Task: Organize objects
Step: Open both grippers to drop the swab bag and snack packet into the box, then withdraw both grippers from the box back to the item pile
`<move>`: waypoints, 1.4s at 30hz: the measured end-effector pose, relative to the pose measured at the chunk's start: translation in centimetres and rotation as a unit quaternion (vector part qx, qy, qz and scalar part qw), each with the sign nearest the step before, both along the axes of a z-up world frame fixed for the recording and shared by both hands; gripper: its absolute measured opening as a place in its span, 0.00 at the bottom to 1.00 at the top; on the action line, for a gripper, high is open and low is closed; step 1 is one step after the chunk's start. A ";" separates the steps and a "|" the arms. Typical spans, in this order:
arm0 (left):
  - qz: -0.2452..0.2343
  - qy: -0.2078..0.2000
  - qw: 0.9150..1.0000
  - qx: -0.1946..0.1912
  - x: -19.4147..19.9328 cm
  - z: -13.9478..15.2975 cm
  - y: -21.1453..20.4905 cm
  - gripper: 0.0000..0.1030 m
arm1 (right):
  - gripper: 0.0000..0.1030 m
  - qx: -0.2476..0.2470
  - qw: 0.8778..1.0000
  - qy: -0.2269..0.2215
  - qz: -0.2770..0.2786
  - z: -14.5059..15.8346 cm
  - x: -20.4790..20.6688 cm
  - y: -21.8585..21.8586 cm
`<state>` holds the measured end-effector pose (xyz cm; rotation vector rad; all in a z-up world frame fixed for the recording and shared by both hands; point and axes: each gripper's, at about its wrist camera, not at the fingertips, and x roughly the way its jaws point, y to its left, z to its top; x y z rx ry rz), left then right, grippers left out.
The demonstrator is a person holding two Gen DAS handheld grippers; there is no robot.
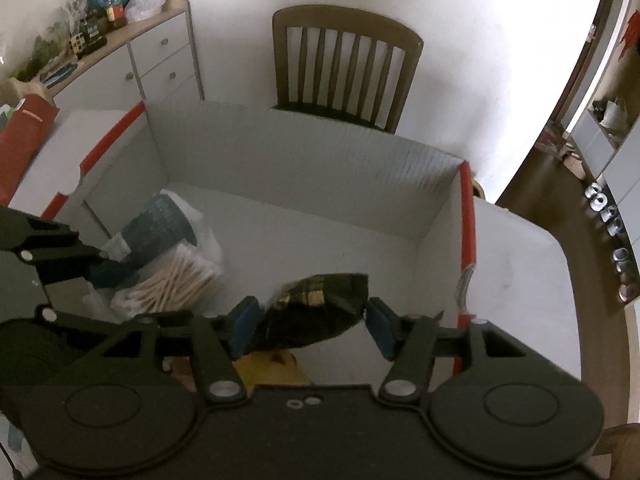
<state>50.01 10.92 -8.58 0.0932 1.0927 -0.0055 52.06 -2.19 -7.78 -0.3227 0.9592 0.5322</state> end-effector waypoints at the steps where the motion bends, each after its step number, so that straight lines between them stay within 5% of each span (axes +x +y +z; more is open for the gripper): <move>1: 0.003 0.004 1.000 0.000 0.0 -0.2 0.1 0.36 | 0.59 -0.001 1.000 0.000 0.000 -0.1 0.0 0.0; 6: 0.014 0.011 1.000 -0.007 -0.2 -0.5 0.4 0.41 | 0.61 -0.002 1.000 0.001 -0.005 -0.2 0.0 -0.1; 10: 0.023 -0.002 1.000 -0.013 -0.3 -0.1 0.7 0.63 | 0.61 -0.001 1.000 -0.004 -0.005 0.1 -0.3 -0.4; 42: 0.019 -0.125 0.990 -0.067 -8.8 8.9 0.7 0.64 | 0.68 0.063 0.996 -0.052 0.020 8.7 -8.7 -4.3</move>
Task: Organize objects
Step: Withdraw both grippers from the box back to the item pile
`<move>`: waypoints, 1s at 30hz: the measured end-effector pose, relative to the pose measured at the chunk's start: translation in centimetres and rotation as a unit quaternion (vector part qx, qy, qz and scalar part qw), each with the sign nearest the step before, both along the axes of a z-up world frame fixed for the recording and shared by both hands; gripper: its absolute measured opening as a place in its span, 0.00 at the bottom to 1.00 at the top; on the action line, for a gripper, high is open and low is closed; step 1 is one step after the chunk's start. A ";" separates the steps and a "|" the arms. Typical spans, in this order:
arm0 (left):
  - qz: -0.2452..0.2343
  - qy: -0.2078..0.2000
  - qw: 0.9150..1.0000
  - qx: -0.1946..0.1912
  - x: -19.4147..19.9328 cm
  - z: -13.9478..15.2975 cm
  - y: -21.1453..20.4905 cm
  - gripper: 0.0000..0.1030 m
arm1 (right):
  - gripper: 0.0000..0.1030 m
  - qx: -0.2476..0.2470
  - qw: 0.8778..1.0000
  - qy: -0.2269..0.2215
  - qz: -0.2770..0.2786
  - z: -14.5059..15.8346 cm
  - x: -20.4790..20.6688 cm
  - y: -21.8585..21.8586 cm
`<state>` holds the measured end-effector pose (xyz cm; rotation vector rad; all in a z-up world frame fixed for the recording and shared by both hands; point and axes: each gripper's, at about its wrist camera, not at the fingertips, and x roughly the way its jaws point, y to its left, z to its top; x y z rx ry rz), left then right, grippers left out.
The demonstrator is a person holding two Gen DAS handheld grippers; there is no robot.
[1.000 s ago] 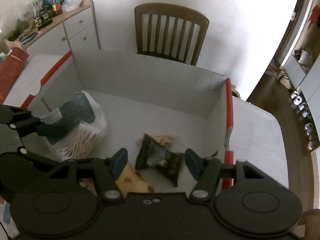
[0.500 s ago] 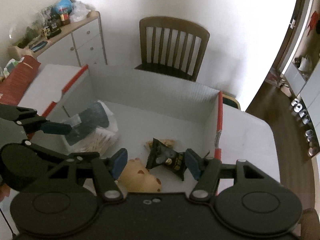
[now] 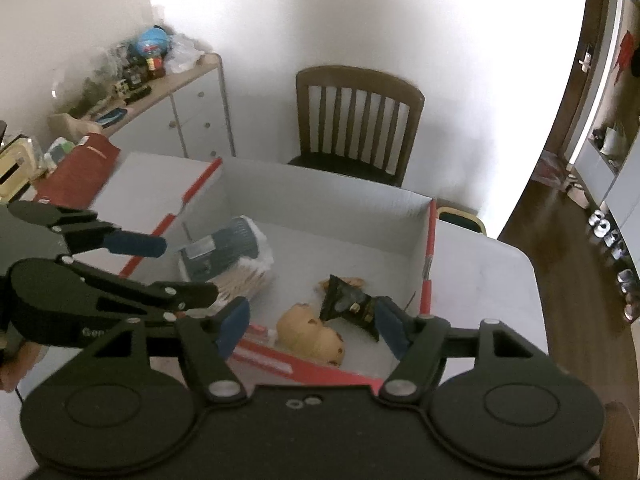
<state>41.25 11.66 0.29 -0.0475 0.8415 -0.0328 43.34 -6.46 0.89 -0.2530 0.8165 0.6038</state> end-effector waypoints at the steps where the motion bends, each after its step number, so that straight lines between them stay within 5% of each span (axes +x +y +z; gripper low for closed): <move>1: -0.004 -0.006 1.000 -0.001 -0.5 0.3 -0.2 0.64 | 0.68 0.003 1.000 -0.001 0.001 0.3 -0.5 -0.2; 18: -0.017 -0.061 0.998 -0.030 -8.1 2.5 -1.5 0.76 | 0.72 0.038 0.999 -0.016 -0.001 2.6 -7.6 -3.2; 30: -0.018 -0.065 0.997 -0.041 -12.7 1.5 -0.7 0.81 | 0.73 0.034 0.999 -0.032 -0.010 1.3 -11.7 -4.7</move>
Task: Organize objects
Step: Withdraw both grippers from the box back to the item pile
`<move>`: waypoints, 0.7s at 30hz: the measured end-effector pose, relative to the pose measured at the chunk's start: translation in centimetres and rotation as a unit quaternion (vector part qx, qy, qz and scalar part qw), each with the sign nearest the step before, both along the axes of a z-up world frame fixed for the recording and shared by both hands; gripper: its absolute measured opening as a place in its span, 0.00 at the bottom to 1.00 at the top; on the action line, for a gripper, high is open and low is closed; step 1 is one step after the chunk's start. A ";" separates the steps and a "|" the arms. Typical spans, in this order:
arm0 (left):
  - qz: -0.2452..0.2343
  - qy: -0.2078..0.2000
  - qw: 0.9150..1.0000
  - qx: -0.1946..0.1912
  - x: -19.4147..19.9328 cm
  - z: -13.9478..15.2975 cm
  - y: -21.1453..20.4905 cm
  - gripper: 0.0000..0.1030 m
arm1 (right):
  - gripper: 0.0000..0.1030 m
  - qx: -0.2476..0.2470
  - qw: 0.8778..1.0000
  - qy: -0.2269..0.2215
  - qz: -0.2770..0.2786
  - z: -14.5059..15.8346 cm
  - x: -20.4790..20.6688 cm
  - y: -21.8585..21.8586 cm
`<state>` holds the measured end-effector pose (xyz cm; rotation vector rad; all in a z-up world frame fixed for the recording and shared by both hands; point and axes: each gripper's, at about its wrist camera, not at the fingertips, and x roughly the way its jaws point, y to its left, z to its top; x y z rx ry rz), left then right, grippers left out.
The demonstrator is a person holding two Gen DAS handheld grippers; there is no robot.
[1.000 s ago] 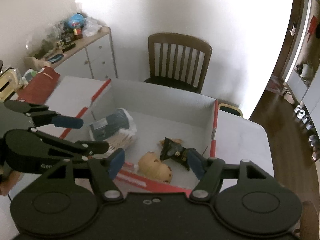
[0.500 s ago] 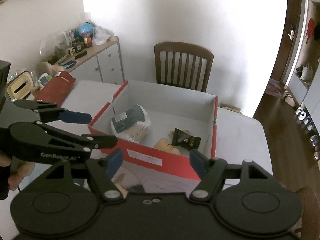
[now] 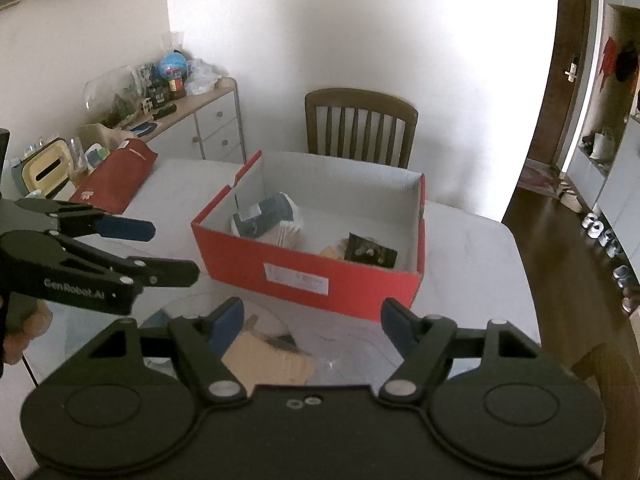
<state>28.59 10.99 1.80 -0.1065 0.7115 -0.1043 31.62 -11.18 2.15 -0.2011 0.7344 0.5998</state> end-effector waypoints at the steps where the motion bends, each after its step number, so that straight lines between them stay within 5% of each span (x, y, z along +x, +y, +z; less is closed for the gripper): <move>1: 0.001 0.002 1.000 -0.001 -0.3 -0.2 0.2 0.81 | 0.73 0.000 1.000 -0.001 -0.002 -0.2 -0.4 -0.1; 13: 0.030 0.037 0.999 -0.026 -3.5 -4.5 2.6 0.87 | 0.74 -0.013 1.000 0.014 -0.021 -3.9 -4.2 -1.1; 16: 0.040 0.047 0.998 -0.025 -4.0 -5.9 3.0 0.99 | 0.74 -0.015 0.999 0.027 -0.033 -5.1 -4.9 -1.6; 21: 0.044 0.061 0.997 -0.020 -4.5 -8.3 3.4 1.00 | 0.74 -0.033 0.998 0.035 -0.039 -6.8 -6.0 -2.2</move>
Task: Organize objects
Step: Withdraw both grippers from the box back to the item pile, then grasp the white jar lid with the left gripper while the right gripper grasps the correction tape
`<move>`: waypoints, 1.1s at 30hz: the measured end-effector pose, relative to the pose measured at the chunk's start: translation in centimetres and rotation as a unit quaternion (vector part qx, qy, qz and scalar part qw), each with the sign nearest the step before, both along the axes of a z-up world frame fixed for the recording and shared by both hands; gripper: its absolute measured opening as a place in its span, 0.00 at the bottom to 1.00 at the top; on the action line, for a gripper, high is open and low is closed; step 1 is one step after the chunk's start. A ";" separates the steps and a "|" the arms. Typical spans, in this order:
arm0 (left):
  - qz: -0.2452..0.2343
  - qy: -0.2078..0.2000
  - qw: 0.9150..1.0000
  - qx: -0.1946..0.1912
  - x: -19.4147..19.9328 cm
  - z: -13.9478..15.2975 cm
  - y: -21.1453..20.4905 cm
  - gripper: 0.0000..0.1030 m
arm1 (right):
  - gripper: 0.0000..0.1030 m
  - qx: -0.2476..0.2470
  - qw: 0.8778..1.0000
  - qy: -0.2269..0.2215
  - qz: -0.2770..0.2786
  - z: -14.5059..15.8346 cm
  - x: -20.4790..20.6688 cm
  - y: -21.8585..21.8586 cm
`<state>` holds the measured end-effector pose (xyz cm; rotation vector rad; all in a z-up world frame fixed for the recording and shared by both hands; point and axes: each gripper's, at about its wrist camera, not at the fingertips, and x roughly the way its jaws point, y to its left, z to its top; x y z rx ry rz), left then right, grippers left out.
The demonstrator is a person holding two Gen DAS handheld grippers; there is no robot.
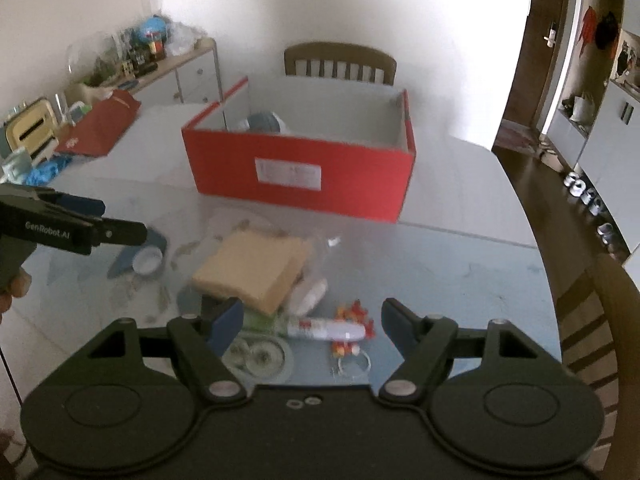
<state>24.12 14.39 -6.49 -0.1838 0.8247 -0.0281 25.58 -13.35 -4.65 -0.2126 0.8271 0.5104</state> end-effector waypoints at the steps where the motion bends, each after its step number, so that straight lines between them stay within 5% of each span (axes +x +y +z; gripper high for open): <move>1: 0.002 0.002 1.000 0.001 0.0 -0.5 0.0 1.00 | 0.74 -0.002 1.000 0.003 -0.001 -0.3 -0.2 -0.1; 18: 0.026 0.052 0.997 0.054 0.8 -6.3 0.4 1.00 | 0.74 -0.046 0.996 0.033 0.062 -6.5 -1.9 3.2; 33: 0.017 0.055 0.994 0.091 1.2 -7.2 0.0 1.00 | 0.74 -0.051 0.991 0.064 0.104 -9.1 0.6 3.7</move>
